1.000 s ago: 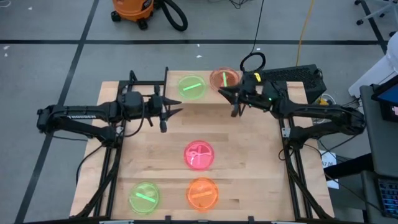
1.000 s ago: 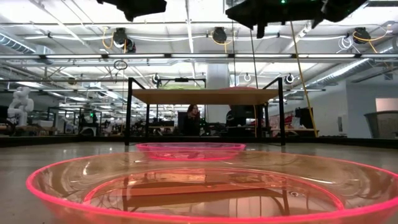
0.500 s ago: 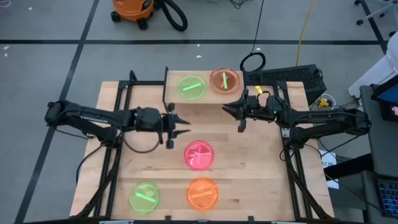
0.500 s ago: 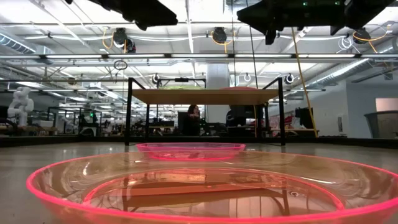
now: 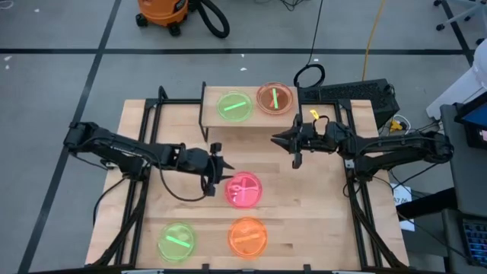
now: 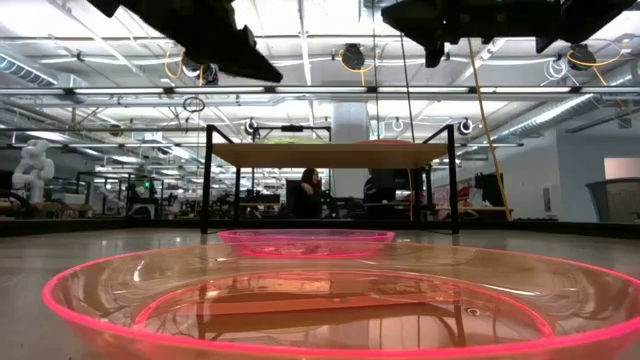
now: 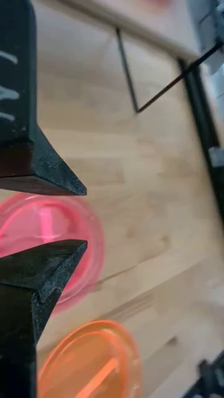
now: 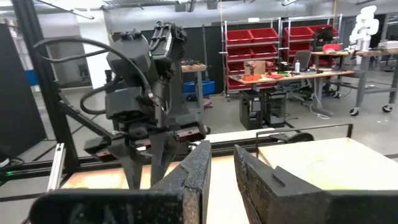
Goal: Place and stack plates onto a shelf
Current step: Stack the pink plate on top of the green plate on the shelf
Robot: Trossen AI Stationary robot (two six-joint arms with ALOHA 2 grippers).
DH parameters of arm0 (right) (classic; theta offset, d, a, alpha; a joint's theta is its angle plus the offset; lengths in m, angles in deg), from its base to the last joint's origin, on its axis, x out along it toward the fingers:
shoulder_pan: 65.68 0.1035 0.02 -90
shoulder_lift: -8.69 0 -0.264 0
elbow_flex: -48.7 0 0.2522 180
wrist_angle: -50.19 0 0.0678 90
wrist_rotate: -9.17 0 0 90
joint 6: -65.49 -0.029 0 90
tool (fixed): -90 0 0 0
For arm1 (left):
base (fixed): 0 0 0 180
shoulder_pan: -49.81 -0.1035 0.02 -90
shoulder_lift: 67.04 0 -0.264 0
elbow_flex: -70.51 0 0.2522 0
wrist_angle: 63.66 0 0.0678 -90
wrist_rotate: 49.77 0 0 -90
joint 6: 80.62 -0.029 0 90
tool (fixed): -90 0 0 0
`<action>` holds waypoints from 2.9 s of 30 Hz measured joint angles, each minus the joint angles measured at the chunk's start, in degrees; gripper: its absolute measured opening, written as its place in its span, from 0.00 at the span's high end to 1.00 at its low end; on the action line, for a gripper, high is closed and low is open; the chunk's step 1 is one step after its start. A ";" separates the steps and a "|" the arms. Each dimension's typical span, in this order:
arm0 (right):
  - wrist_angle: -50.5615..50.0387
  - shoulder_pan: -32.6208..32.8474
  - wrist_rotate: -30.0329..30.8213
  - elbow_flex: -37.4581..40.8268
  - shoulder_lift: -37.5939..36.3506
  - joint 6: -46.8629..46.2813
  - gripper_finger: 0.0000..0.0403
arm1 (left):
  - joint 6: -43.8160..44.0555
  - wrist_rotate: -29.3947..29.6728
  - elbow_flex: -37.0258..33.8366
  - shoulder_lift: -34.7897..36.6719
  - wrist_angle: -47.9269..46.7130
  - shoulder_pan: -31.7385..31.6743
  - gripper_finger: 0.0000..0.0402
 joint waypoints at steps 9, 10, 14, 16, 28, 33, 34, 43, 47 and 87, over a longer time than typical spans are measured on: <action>-0.65 2.64 0.00 0.00 0.00 0.02 0.86 | -0.62 0.51 0.00 -4.20 -4.81 4.16 0.67; -0.63 2.84 0.00 0.00 0.00 0.02 0.86 | -0.84 0.60 -0.03 -4.61 -5.38 4.80 0.67; -1.27 3.34 0.00 0.00 0.00 0.02 0.86 | -1.63 1.37 0.00 -5.82 -6.58 7.28 0.67; -1.35 3.52 0.00 0.00 0.00 0.02 0.86 | -1.44 3.51 0.00 -6.08 -7.56 8.60 0.67; -3.89 3.68 0.17 -0.02 0.01 -1.01 0.86 | -0.98 11.15 0.07 -10.55 -10.81 14.59 0.67; -4.32 3.72 0.17 -0.02 0.00 -1.49 0.86 | -0.68 11.60 -0.02 -13.11 -9.77 14.84 0.67; -4.32 3.86 0.17 -0.02 0.00 -1.51 0.86 | -0.64 11.60 -0.07 -13.64 -9.47 14.84 0.67; -4.44 4.86 0.22 -0.02 0.00 -1.49 0.86 | -0.36 11.21 -0.04 -17.29 -6.94 14.62 0.67; -4.52 4.84 0.22 -0.02 0.00 -1.51 0.86 | -0.13 11.06 -0.04 -17.99 -5.70 14.62 0.67; -4.77 4.84 0.22 -0.02 0.00 -1.45 0.86 | 0.31 6.80 -0.02 -18.38 -0.81 14.68 0.67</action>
